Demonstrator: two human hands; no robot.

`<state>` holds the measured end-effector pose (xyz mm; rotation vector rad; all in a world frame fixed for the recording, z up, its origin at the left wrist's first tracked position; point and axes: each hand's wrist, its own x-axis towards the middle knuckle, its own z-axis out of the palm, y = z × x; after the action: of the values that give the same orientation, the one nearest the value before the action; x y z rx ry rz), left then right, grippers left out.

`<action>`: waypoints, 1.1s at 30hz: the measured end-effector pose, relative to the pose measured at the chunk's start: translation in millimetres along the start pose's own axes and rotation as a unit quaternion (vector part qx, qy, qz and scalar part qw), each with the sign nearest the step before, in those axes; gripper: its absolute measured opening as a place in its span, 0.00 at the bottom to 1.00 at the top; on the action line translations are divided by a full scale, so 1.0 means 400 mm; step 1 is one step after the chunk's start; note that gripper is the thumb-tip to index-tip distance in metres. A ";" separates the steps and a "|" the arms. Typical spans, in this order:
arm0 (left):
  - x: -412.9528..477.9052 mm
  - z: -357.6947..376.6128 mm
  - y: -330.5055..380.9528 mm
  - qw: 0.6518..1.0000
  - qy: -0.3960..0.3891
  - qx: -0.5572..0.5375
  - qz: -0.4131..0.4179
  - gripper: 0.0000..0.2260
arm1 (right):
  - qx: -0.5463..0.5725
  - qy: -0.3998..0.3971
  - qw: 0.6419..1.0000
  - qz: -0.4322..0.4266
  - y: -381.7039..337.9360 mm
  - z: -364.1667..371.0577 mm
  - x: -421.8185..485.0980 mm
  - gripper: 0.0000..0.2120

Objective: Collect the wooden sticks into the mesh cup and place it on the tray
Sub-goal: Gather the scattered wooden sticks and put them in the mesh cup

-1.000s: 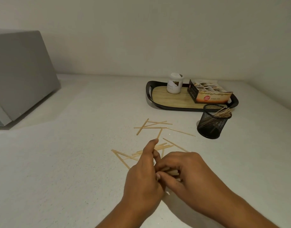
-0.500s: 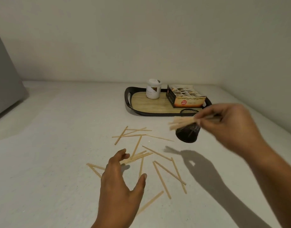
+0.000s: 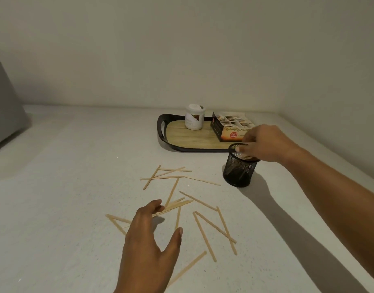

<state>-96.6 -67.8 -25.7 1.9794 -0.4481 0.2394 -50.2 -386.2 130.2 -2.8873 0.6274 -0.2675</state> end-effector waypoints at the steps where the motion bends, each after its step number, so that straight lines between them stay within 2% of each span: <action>1: 0.002 -0.006 0.002 1.000 -0.012 0.016 0.017 0.27 | 0.036 0.050 0.998 0.006 -0.001 -0.005 0.000 0.14; 3: 0.011 -0.025 0.004 0.994 -0.067 0.058 0.057 0.21 | 0.095 0.162 0.982 -0.005 -0.011 -0.009 -0.020 0.09; 5: 0.025 -0.047 0.009 0.980 -0.152 0.103 0.082 0.21 | 0.134 0.197 0.971 -0.036 -0.028 0.003 -0.060 0.05; 7: 0.040 -0.066 0.013 0.961 -0.229 0.129 0.090 0.30 | 0.132 0.149 0.978 -0.066 -0.052 0.034 -0.121 0.01; 8: 0.047 -0.072 0.011 0.950 -0.259 0.147 0.090 0.36 | 0.117 0.096 0.985 -0.077 -0.063 0.060 -0.154 0.03; 10: 0.061 -0.077 0.002 0.929 -0.297 0.196 0.102 0.44 | 0.082 -0.022 0.992 -0.091 -0.078 0.122 -0.219 0.15; 12: 0.076 -0.079 -0.008 0.918 -0.295 0.236 0.123 0.43 | 0.065 -0.104 0.989 -0.087 -0.089 0.179 -0.279 0.30; 14: 0.095 -0.081 -0.013 0.919 -0.266 0.263 0.128 0.39 | 0.038 -0.141 0.985 -0.092 -0.095 0.226 -0.321 0.37; 15: 0.107 -0.080 -0.015 0.920 -0.246 0.278 0.130 0.38 | 0.032 -0.137 0.985 -0.099 -0.097 0.244 -0.332 0.36; 18: 0.145 -0.074 -0.022 0.921 -0.182 0.322 0.122 0.35 | 0.068 -0.080 0.988 -0.109 -0.104 0.271 -0.331 0.19; 21: 0.157 -0.068 -0.038 0.932 -0.136 0.325 0.090 0.32 | 0.125 -0.060 0.981 -0.138 -0.119 0.279 -0.306 0.06; 23: 0.149 -0.072 -0.057 0.944 -0.113 0.300 0.083 0.28 | 0.203 -0.059 0.967 -0.139 -0.132 0.286 -0.279 0.04; 25: 0.156 -0.095 -0.079 0.957 -0.106 0.258 0.079 0.23 | 0.258 -0.041 0.957 -0.128 -0.144 0.294 -0.239 0.09; 28: 0.198 -0.175 -0.120 0.964 -0.174 0.194 0.054 0.21 | 0.244 -0.039 0.960 -0.136 -0.151 0.308 -0.161 0.21; 31: 0.233 -0.269 -0.158 0.935 -0.304 0.182 0.027 0.31 | 0.178 -0.097 0.966 -0.161 -0.165 0.330 -0.090 0.29; 33: 0.242 -0.305 -0.173 0.934 -0.316 0.164 0.014 0.35 | 0.168 -0.110 0.966 -0.164 -0.179 0.350 -0.054 0.29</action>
<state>23.8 48.9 5.1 2.3628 -0.8926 -0.3463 -11.8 -294.5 6.4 -2.6225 0.0528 -0.0807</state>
